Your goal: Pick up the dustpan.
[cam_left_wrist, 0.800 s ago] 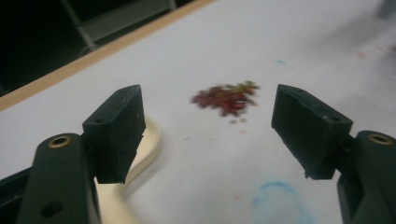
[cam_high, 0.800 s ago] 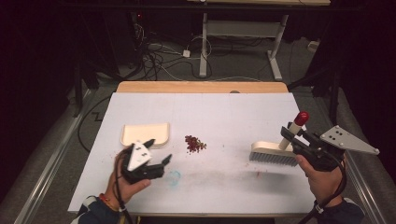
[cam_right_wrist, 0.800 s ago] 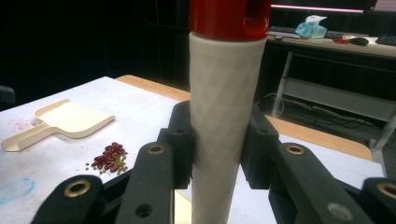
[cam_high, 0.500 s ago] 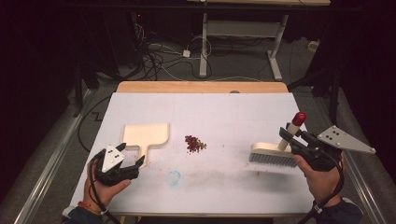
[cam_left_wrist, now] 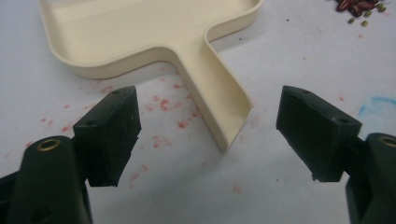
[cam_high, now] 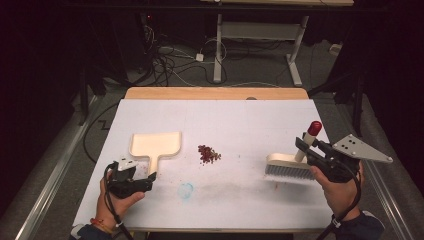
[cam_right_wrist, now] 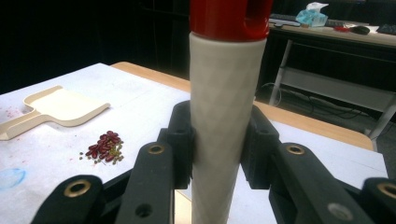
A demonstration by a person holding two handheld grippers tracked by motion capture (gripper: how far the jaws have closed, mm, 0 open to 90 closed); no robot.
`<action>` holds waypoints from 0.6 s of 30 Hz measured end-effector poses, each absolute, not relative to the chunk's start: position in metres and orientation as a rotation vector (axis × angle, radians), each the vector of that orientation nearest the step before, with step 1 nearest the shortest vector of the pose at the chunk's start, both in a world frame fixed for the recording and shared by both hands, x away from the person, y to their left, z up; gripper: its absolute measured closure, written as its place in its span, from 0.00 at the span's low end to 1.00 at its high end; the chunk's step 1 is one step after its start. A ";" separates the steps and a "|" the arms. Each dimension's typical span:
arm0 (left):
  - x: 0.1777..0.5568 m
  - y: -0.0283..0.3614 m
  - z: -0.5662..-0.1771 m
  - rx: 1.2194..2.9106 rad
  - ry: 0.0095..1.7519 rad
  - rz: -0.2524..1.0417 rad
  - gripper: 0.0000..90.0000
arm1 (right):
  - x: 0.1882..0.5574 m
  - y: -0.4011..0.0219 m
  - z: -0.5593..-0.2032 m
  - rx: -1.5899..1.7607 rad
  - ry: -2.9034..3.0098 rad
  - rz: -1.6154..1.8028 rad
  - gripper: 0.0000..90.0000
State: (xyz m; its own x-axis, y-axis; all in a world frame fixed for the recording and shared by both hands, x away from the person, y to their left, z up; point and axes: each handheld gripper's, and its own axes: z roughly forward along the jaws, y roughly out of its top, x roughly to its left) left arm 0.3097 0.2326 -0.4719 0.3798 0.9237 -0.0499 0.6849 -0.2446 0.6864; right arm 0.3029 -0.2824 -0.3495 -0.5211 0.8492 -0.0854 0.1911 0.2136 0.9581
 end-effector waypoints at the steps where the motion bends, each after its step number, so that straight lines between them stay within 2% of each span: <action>1: 0.314 0.229 -0.474 2.026 1.385 0.483 0.26 | 0.303 -0.281 -0.349 0.963 1.859 1.335 0.77; 3: 0.324 0.222 -0.478 2.053 1.404 0.489 0.27 | 0.302 -0.280 -0.349 0.962 1.857 1.332 0.77; 5: 0.335 0.217 -0.482 2.061 1.437 0.485 0.31 | 0.302 -0.278 -0.349 0.947 1.861 1.328 0.77; 8: 0.349 0.212 -0.488 2.098 1.419 0.525 0.46 | 0.303 -0.278 -0.350 0.946 1.863 1.335 0.77; 11: 0.359 0.217 -0.490 2.079 1.394 0.472 0.48 | 0.302 -0.279 -0.349 0.950 1.862 1.345 0.77; 18: 0.367 0.217 -0.490 2.063 1.430 0.464 0.69 | 0.304 -0.276 -0.351 0.941 1.867 1.361 0.77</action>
State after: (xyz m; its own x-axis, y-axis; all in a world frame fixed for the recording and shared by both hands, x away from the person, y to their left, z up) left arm 0.3669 0.2174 -0.4899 0.3652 0.9300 -0.0421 0.7282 -0.2572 0.6353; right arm 0.3037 -0.2763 -0.3510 -0.5421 0.8365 -0.0807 0.1788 0.2086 0.9615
